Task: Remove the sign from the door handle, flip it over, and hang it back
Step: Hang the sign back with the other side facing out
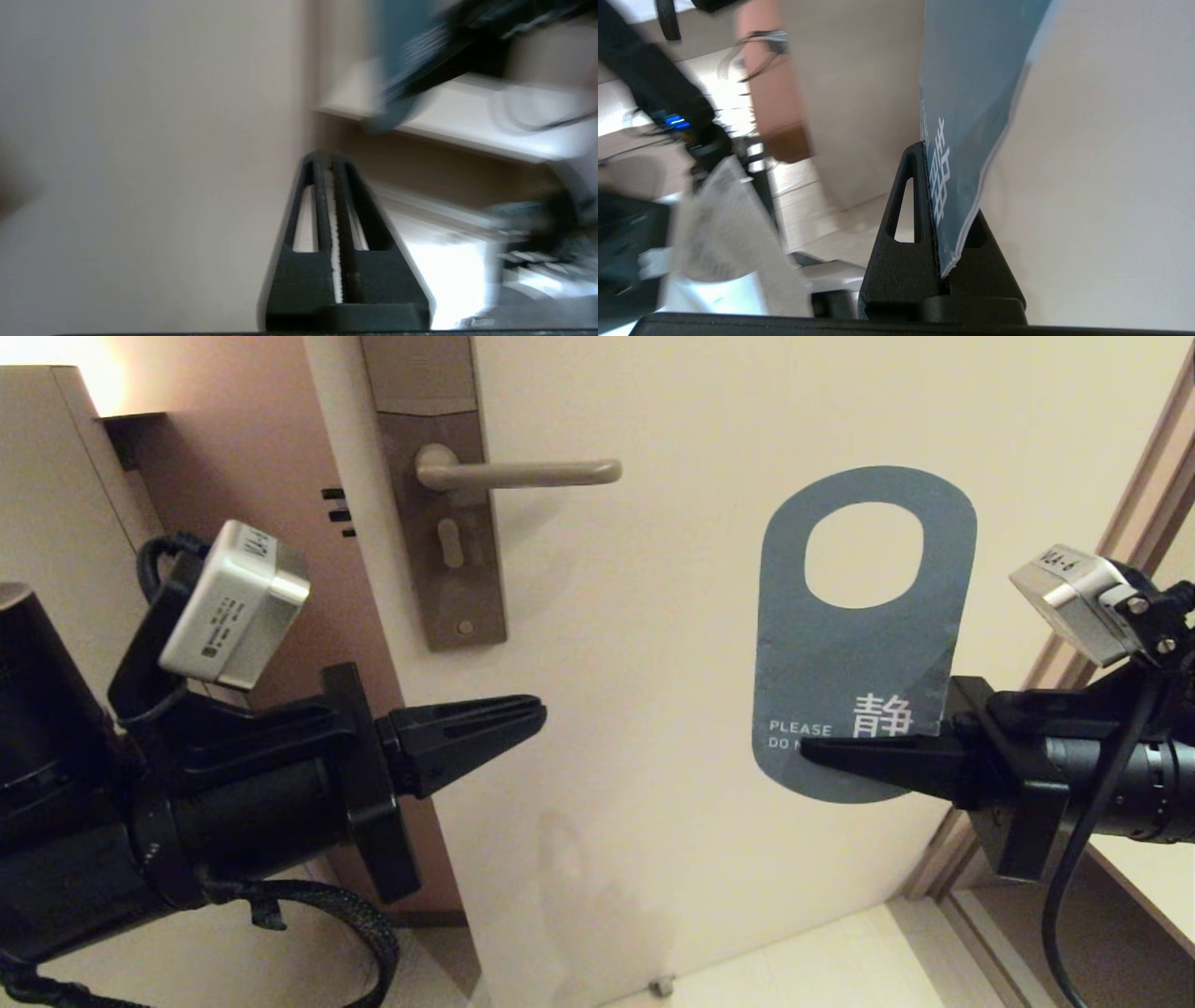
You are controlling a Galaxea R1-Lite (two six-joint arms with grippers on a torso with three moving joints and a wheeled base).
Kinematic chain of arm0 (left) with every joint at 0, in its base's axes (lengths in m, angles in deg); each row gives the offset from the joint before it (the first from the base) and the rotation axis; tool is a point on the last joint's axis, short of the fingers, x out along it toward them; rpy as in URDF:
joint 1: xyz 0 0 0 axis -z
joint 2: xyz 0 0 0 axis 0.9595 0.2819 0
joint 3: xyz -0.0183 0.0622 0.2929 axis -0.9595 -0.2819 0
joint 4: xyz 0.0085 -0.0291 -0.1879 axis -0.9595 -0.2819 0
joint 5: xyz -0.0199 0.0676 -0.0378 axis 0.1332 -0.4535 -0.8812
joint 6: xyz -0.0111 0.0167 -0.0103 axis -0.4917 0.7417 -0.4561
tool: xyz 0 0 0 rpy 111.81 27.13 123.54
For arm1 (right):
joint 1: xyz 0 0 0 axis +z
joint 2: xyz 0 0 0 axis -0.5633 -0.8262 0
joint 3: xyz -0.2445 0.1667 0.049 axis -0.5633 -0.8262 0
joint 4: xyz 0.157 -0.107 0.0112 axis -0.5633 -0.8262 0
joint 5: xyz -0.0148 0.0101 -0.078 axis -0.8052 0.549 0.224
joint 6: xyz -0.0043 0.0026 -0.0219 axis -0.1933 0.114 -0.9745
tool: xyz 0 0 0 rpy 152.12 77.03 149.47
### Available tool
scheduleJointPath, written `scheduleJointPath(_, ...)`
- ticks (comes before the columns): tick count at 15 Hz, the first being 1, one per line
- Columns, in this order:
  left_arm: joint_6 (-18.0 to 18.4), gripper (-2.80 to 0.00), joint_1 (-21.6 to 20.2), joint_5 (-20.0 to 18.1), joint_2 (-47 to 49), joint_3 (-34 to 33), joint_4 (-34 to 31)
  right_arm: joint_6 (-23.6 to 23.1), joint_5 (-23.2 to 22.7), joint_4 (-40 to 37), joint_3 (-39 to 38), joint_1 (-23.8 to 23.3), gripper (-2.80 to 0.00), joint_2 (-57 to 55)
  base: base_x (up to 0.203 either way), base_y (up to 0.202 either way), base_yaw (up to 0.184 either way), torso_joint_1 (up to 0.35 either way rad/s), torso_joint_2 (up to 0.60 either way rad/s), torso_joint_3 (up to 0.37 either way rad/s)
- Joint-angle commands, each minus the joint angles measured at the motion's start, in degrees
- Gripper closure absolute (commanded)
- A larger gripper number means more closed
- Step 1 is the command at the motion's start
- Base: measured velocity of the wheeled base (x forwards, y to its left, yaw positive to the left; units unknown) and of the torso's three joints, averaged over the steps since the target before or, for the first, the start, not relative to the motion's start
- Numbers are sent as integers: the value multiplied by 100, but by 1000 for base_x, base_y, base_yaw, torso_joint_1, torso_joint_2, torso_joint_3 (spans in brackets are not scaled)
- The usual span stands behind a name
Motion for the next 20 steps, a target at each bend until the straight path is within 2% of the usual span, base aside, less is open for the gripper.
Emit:
scheduleJointPath(1, 371, 0, -159, 869, -66, -260, 9, -7, 182, 15, 7, 4, 0, -11, 0, 0, 0, 0, 0, 0)
scheduleJointPath(2, 543, 0, -254, 1320, -214, -517, -28, -7, 333, 15, -6, 4, 0, -17, 0, 0, 0, 0, 0, 0)
scheduleJointPath(4, 648, 0, -495, 1700, -597, -1055, -150, -7, 476, 15, -13, 4, 0, -42, 0, 0, 0, 0, 0, 0)
scheduleJointPath(7, 727, 0, -1136, 2419, -1364, -2111, -458, -7, 503, 15, -19, -40, 0, -36, 0, 0, 0, 0, 0, 0)
scheduleJointPath(9, 720, 0, -1748, 2903, -1675, -2583, -580, -7, 503, 15, -50, -119, 0, -24, 0, 0, 0, 0, 0, 0)
scheduleJointPath(11, 704, 0, -2322, 3047, -1829, -2901, -609, -7, 503, 15, -74, -155, 0, -33, 0, 0, 0, 0, 0, 0)
scheduleJointPath(15, 697, 0, -3278, 3073, -2169, -3348, -624, -14, 503, 15, -88, -231, 0, -59, 0, 0, 0, 0, 0, 0)
scheduleJointPath(17, 691, 0, -3449, 3061, -2621, -3592, -735, -34, 503, 15, -122, -329, 0, -59, 0, 0, 0, 0, 0, 0)
scheduleJointPath(20, 648, 0, -3463, 2977, -3594, -3627, -1567, -34, 503, 15, -118, -374, 0, -59, 0, 0, 0, 0, 0, 0)
